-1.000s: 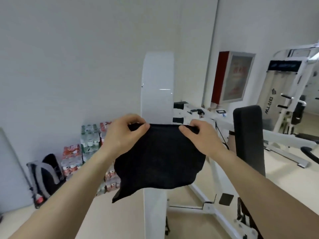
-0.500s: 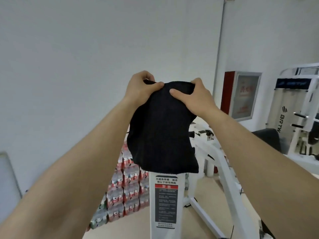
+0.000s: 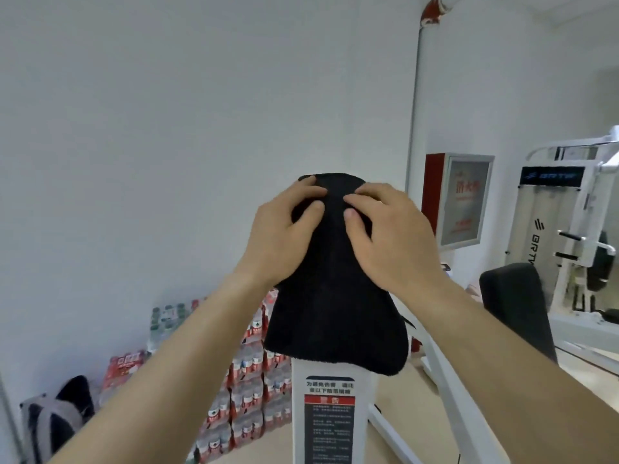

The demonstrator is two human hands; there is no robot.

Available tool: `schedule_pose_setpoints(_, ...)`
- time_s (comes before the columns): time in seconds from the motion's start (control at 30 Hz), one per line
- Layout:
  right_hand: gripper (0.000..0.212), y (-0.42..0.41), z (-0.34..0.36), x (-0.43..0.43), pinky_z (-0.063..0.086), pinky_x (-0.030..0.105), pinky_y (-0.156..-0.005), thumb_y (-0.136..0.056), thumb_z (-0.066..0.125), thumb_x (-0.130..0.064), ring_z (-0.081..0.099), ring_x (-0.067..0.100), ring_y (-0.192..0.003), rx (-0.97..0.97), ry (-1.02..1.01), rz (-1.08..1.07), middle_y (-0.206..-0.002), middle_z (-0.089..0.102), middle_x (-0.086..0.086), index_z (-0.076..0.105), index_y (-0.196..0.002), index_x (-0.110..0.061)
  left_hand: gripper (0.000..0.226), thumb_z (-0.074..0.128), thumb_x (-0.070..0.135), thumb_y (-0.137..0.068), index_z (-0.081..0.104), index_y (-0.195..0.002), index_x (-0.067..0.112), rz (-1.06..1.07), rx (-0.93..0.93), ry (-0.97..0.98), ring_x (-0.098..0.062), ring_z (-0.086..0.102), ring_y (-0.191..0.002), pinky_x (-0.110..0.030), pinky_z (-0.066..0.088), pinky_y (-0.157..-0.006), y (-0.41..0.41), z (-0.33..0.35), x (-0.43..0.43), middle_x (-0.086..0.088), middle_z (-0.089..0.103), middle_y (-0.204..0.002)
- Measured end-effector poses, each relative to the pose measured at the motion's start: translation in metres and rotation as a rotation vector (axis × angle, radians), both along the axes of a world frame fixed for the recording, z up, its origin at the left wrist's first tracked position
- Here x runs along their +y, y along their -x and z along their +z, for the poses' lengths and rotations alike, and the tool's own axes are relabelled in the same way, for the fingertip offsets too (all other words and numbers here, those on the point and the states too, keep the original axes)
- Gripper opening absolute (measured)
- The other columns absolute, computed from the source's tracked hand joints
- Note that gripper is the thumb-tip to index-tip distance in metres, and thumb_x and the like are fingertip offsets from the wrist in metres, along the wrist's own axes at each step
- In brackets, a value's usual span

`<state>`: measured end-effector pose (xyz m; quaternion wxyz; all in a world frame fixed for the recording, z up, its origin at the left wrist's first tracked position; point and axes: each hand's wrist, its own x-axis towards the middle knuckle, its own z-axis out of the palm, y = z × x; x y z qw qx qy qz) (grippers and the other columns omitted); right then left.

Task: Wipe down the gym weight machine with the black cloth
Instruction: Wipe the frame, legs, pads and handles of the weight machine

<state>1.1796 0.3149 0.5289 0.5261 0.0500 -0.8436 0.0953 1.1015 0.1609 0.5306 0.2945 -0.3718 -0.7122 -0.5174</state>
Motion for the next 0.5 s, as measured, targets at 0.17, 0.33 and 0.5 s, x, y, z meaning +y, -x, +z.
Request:
schedule_pose_setpoints(0.17, 0.056, 0.015, 0.006, -0.016, -0.001, 0.025, -0.123, -0.107, 0.029, -0.034, 0.003, 0.013, -0.154, -0.339, -0.030, -0.004, -0.167, 0.014, -0.001, 0.021, -0.158, -0.014, 0.041, 0.041, 0.013, -0.102, 0.054, -0.141, 0.018, -0.230, -0.131, 0.081, 0.000, 0.029, -0.143, -0.019, 0.019, -0.119, 0.025, 0.016, 0.011, 0.011, 0.044, -0.151)
schedule_pose_setpoints(0.33, 0.047, 0.044, 0.056, -0.013, 0.030, 0.035, -0.112, -0.106, 0.025, -0.034, 0.037, 0.019, -0.138, -0.506, -0.043, -0.084, -0.147, 0.045, 0.002, 0.043, -0.144, -0.013, 0.040, 0.040, 0.008, -0.098, 0.066, -0.127, 0.020, -0.300, -0.333, 0.121, -0.011, 0.053, -0.125, -0.036, 0.035, -0.116, 0.060, 0.056, 0.022, 0.004, 0.059, -0.136)
schedule_pose_setpoints(0.5, 0.057, 0.022, 0.021, -0.037, 0.016, 0.035, -0.123, -0.106, 0.024, -0.042, 0.018, 0.018, -0.151, -0.402, -0.075, -0.242, -0.164, 0.024, 0.002, 0.024, -0.157, -0.016, 0.037, 0.037, 0.011, -0.097, 0.064, -0.120, 0.019, -0.453, -0.152, -0.133, -0.005, 0.051, -0.122, -0.023, 0.037, -0.108, 0.059, 0.015, 0.019, 0.007, 0.059, -0.128)
